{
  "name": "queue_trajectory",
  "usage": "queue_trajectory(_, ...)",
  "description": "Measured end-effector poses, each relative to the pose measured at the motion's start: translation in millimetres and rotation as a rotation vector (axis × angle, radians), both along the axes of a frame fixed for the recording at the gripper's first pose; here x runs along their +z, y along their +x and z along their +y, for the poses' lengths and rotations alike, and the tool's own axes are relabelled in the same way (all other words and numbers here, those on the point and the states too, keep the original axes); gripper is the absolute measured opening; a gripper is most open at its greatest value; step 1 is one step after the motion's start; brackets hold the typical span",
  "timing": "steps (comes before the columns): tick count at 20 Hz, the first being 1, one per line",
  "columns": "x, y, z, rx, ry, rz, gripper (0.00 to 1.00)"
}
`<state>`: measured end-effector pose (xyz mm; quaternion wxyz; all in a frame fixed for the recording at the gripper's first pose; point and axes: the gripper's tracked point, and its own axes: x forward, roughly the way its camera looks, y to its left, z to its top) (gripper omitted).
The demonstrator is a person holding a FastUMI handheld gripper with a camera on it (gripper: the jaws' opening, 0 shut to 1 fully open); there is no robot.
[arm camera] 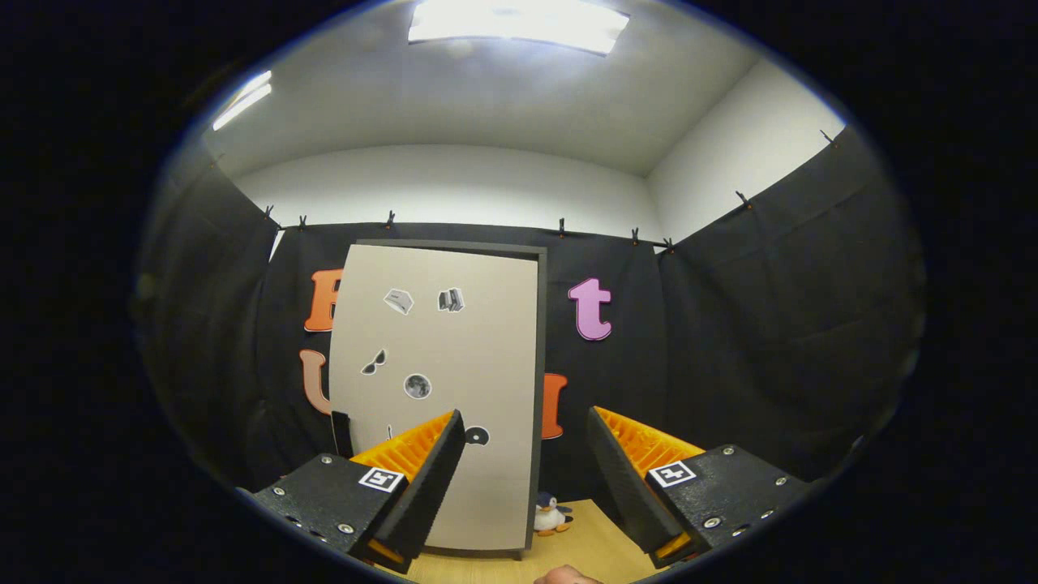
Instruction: Open the shoe cabinet door, grab the shoes and put them into the shoe cabinet, then close the shoe cabinet door.
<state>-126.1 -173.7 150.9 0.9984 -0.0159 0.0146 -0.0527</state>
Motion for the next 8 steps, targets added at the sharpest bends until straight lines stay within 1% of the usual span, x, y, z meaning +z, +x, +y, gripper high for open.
queue_trajectory(3, -1.7, -16.6, -15.4, -0.031, 0.013, -0.004, 0.94)
queue_trajectory(6, -10.7, -24.5, -24.7, -0.052, 0.019, 0.005, 0.94)
queue_trajectory(8, -18.2, -29.8, -25.3, -0.051, 0.015, 0.031, 0.94)
